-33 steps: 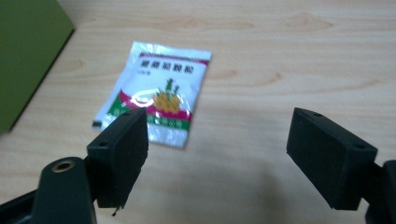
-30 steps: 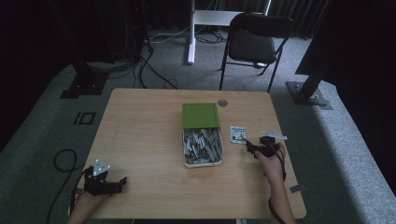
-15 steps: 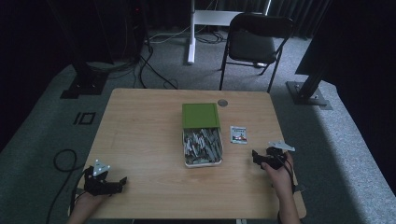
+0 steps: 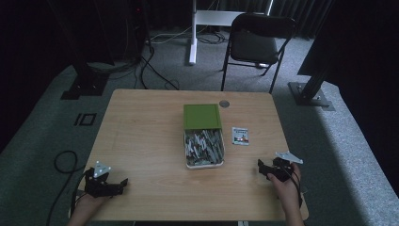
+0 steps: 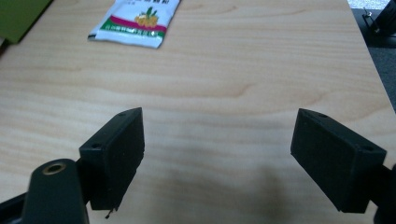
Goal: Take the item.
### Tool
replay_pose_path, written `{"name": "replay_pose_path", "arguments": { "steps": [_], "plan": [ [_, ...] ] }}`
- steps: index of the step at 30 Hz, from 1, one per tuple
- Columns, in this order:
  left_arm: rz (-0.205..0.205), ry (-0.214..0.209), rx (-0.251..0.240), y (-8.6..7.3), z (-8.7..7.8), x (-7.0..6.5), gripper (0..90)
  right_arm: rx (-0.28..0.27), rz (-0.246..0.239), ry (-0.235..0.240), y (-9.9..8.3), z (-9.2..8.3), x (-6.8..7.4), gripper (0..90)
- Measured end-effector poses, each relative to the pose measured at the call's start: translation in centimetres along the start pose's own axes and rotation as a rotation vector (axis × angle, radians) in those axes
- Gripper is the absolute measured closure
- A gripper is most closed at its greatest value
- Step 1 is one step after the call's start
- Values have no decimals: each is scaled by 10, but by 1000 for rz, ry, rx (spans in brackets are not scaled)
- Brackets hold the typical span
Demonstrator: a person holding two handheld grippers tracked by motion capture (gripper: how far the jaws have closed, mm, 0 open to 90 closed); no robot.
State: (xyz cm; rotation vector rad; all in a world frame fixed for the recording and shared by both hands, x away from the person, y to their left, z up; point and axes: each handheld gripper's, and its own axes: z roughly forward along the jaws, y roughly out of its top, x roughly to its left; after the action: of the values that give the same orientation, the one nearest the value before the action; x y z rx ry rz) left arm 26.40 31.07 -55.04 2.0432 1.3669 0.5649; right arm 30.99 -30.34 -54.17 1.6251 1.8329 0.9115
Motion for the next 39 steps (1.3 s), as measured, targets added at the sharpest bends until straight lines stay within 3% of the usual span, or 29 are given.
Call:
{"name": "replay_pose_path", "arguments": {
  "steps": [12,24,39],
  "plan": [
    [0,0,0,0,0,0,13,42,-35,-14,-20,-14,-1,145],
    [0,0,0,0,0,0,13,73,-88,27,-39,-27,2,137],
    [0,0,0,0,0,0,13,63,-71,26,-41,-27,0,127]
  ]
}}
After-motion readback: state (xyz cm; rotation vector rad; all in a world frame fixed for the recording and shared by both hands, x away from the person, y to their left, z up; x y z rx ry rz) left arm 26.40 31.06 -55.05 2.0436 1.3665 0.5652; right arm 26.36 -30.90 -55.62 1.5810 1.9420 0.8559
